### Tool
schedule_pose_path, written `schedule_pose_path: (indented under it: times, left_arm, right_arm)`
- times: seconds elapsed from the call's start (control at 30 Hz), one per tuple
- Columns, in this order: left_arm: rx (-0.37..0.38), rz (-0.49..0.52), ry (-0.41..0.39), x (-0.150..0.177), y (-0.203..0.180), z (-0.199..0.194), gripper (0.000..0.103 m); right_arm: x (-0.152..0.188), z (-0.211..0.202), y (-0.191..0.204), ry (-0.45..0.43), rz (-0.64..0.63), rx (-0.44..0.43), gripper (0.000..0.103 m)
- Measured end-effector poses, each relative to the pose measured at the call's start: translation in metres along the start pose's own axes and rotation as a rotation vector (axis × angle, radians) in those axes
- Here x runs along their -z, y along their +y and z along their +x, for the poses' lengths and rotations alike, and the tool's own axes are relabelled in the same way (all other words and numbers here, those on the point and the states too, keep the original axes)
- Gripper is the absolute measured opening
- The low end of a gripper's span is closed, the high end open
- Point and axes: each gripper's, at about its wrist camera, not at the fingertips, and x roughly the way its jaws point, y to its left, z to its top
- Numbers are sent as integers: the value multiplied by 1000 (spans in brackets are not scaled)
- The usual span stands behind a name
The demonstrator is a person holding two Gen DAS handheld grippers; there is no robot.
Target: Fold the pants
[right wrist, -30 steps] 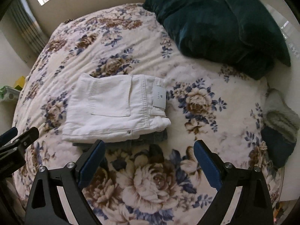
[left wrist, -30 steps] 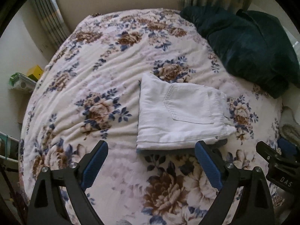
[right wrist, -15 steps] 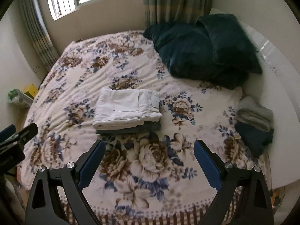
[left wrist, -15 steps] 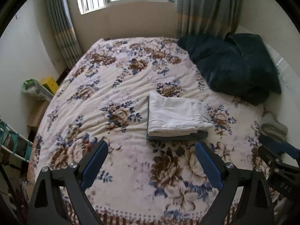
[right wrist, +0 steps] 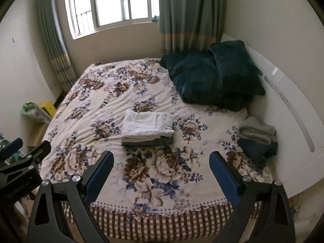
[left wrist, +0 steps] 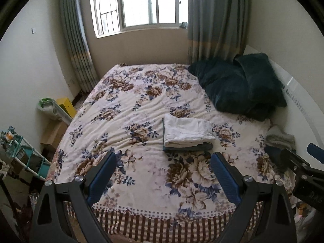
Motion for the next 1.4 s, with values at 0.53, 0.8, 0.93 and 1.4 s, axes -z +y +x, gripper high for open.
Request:
schedule_pose_path:
  times: [0.53, 0.8, 0.93, 1.4]
  left_arm:
    - [-5, -40, -104, 4, -1, -98, 95]
    - [-31, -42, -122, 0, -2, -97, 97]
    - [-43, -33, -117, -8, -7, -76, 103]
    - [-86, 13, -11, -36, -41, 4, 103]
  right_arm:
    - [-2, -139, -13, -104, -74, -41, 97]
    - [-10, -136, -18, -103, -59, -64, 97]
    - [-24, -113, -24, -99, -41, -70, 97]
    - [-68, 2, -39, 5, -33, 2, 98]
